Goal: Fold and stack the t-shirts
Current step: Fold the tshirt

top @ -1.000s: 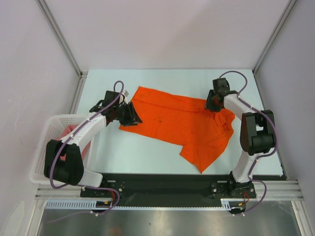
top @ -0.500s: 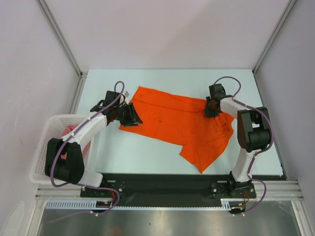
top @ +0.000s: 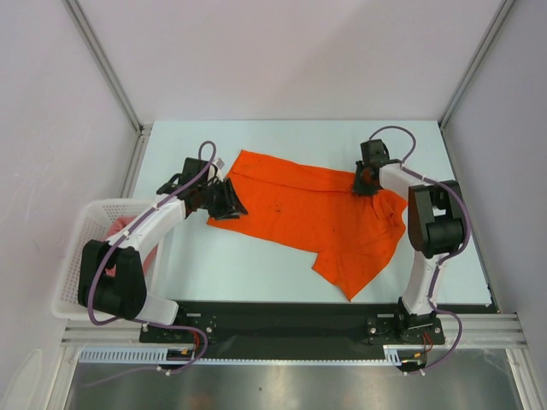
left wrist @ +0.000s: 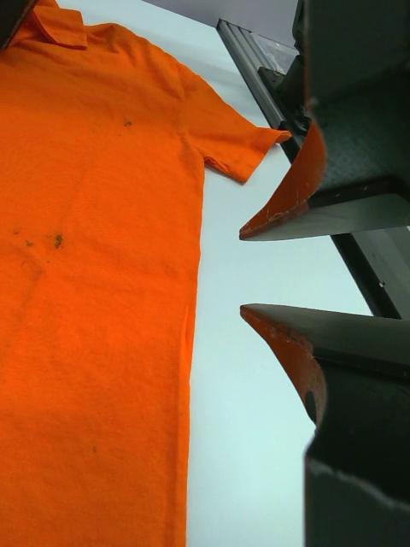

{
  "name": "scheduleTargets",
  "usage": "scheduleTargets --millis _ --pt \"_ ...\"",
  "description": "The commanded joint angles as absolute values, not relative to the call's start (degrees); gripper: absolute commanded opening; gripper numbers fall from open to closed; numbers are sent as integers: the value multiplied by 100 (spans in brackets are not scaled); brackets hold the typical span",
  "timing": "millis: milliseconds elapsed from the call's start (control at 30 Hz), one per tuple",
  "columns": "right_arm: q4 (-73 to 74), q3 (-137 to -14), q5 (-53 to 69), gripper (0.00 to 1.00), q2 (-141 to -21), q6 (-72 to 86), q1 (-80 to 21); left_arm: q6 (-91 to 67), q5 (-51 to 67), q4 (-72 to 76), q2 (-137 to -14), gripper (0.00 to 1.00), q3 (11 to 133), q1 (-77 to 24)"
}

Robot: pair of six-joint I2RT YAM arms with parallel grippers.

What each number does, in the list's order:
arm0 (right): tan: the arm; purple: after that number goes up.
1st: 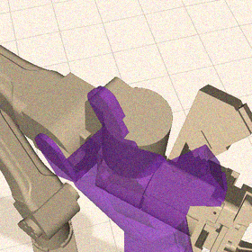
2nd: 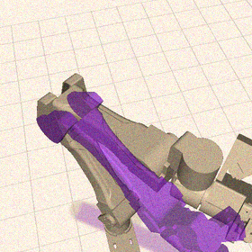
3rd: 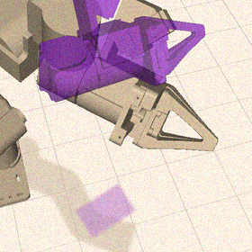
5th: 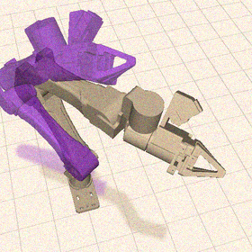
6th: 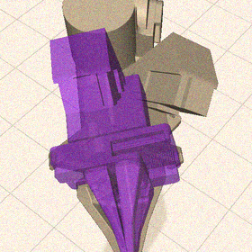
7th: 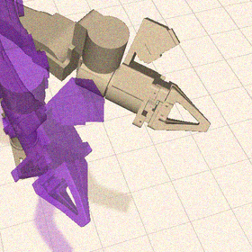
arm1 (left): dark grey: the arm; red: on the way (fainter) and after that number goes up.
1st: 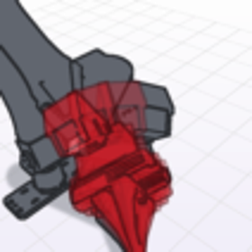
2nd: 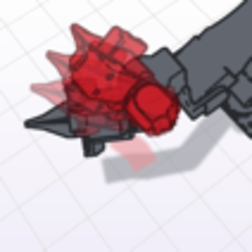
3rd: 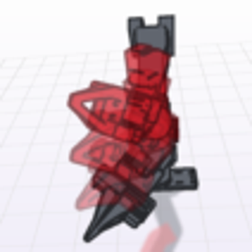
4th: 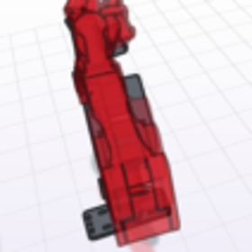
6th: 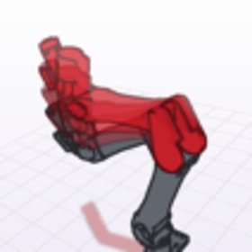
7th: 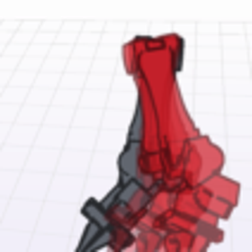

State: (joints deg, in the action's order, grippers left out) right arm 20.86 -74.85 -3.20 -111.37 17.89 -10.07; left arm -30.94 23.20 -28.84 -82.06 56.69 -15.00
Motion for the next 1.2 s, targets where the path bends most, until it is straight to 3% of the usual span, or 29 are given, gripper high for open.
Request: scheduleTargets --millis 0,233,500,1067,1100,1167 --pt "2022 -7734 -501 25 -11268 1731 -1046 -3015 2461 -2804 -8165 41 5713 -1503" --pt "2574 -7857 -562 0 -11075 1801 -1195 -3015 2443 -2812 -8148 41 5695 -1503" --pt "3708 -7796 -246 0 -10758 1890 -1309 -3085 2469 -2681 -8191 41 5590 -1503" --pt "4069 -7743 869 1 -10626 2206 -1476 -3348 2759 -2286 -8182 41 5247 -1538" --pt "4061 -7734 1088 2 -10635 2276 -1450 -3357 2786 -2259 -8191 42 5247 -1555" --pt "4087 -7717 1239 16 -10617 2346 -1398 -3366 2926 -2119 -8296 44 5282 -1626"
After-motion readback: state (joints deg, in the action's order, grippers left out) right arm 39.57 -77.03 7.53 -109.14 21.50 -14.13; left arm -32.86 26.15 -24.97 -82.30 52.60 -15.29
